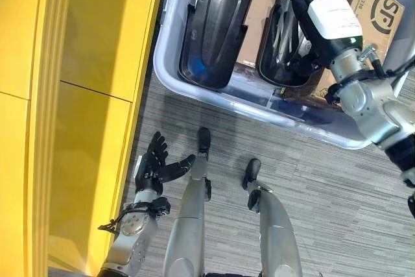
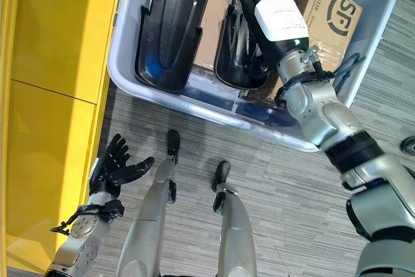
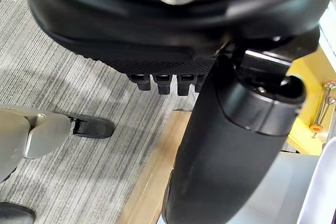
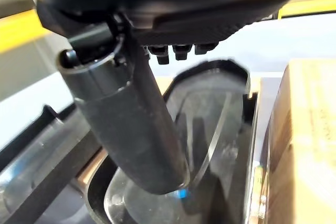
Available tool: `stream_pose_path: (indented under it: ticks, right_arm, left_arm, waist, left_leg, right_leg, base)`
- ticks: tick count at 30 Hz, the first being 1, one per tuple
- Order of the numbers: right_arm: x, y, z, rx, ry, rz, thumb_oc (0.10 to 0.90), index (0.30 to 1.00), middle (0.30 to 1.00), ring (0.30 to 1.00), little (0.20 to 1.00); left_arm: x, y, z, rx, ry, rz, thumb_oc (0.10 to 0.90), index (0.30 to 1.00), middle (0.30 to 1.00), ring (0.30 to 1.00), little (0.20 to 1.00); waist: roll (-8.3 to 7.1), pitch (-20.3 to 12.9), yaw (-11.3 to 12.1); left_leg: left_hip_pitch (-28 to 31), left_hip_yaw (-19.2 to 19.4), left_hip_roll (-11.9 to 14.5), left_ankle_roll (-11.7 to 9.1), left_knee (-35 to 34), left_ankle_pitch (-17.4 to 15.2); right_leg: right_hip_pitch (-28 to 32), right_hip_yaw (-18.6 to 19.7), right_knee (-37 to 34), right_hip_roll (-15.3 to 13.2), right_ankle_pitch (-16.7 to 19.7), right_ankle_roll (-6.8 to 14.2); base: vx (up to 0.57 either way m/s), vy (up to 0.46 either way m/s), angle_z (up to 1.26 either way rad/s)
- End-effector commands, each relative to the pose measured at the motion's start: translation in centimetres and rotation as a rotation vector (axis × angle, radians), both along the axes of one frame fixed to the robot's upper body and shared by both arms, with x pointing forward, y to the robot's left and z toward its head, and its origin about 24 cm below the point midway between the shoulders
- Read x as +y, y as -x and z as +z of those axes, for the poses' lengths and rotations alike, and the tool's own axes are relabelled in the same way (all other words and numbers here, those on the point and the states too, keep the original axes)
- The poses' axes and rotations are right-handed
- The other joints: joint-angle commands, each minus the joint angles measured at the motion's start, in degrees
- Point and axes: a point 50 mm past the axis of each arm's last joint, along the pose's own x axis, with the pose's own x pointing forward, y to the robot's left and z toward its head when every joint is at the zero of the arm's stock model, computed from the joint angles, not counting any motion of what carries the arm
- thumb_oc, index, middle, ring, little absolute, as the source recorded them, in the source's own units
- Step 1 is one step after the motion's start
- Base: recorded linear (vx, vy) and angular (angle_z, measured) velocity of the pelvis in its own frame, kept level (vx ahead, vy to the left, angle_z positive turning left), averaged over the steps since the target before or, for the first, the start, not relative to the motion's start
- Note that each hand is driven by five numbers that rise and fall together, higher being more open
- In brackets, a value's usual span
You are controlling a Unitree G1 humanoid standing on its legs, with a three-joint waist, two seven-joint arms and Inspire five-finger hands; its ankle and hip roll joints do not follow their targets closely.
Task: Move parts from the plastic box to the shelf.
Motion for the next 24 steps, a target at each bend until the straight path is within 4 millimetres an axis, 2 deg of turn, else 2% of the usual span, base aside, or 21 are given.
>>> stream_pose_path:
  ticks: [1,10,24]
  right_arm:
    - [0.0,2.3,5.4,-0.229,0.041,0.042,0.9,1.0,1.0,1.0,1.0]
    - [1.4,4.7,5.1,-0.275,0.047,0.154,0.9,1.0,1.0,1.0,1.0]
    - [2.1,5.6,0.3,-0.2,-0.155,0.239,0.9,1.0,1.0,1.0,1.0]
  left_arm:
    - [0.8,1.5,0.9,-0.05,-0.017,0.024,0.9,1.0,1.0,1.0,1.0]
    - [1.2,2.0,0.9,-0.036,-0.038,0.037,0.9,1.0,1.0,1.0,1.0]
    - [1.1,2.2,0.8,-0.031,-0.041,0.073,0.9,1.0,1.0,1.0,1.0]
  waist:
    - [-0.95,-0.8,1.3]
    - [-1.13,-0.8,0.9]
    - [-1.08,-0.8,0.3]
  left_leg:
    - [-1.9,2.9,3.6,-3.6,7.0,-7.7]
    - [-1.8,3.0,3.7,-3.5,7.4,-8.0]
    - [-2.2,3.2,3.5,-3.2,7.6,-8.1]
  right_leg:
    - [11.2,-0.4,-9.4,-0.9,0.2,1.6]
    - [11.3,-0.2,-9.3,-0.8,0.1,1.5]
    - [11.0,-0.2,-8.9,-0.9,0.0,1.4]
  base:
    - [0.0,-0.008,-0.04]
    - [0.0,-0.002,-0.02]
    - [0.0,0.0,0.0]
